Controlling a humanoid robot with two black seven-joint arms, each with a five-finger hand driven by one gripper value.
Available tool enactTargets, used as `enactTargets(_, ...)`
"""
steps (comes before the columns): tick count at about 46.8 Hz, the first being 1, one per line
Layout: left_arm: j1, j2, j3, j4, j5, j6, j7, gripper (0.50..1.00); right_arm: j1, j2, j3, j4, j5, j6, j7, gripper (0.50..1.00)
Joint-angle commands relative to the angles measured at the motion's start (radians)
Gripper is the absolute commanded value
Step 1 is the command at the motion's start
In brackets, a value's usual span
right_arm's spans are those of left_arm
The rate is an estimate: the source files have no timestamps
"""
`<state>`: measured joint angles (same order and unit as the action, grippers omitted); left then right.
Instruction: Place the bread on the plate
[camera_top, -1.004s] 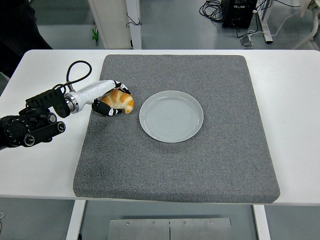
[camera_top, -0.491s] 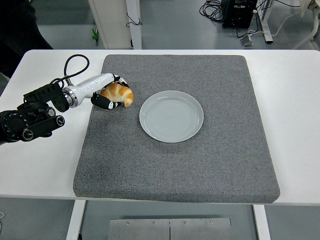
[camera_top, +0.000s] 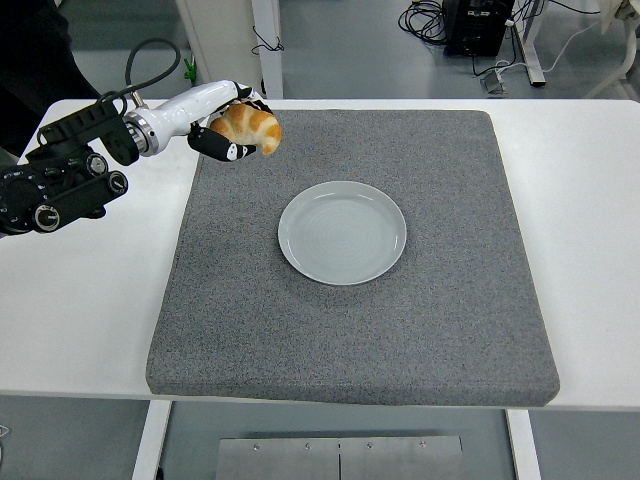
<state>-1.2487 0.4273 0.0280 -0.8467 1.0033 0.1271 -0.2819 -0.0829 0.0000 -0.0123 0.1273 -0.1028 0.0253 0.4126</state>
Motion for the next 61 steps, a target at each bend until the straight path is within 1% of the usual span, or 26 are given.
enactTargets(1, -0.012, 0.001, -0.043, 0.000, 0.034, -0.024, 0.000, 0.527, 0.000, 0.000, 0.000, 0.000, 0.000, -0.001, 0.000, 1.000)
enactTargets(9, -0.018, 0.001, -0.135, -0.002, 0.124, -0.072, 0.000, 0.527, 0.000, 0.000, 0.000, 0.000, 0.000, -0.001, 0.000, 1.000)
enactTargets(14, -0.026, -0.004, -0.155, -0.009, 0.153, -0.080, 0.001, 0.528, 0.000, 0.000, 0.000, 0.000, 0.000, -0.001, 0.000, 1.000)
enactTargets(20, -0.041, -0.012, -0.155, -0.023, 0.156, -0.081, 0.003, 0.528, 0.000, 0.000, 0.000, 0.000, 0.000, 0.001, 0.000, 1.000)
enactTargets(36, -0.084, -0.007, -0.163, -0.109, 0.166, -0.081, 0.007, 0.528, 0.000, 0.000, 0.000, 0.000, 0.000, -0.001, 0.000, 1.000)
enactTargets(48, -0.086, -0.018, -0.181, -0.178, 0.169, -0.081, 0.013, 0.530, 0.000, 0.000, 0.000, 0.000, 0.000, -0.001, 0.000, 1.000)
enactTargets(61, -0.078, -0.078, -0.183, -0.189, 0.207, -0.080, 0.026, 0.530, 0.000, 0.000, 0.000, 0.000, 0.000, 0.001, 0.000, 1.000)
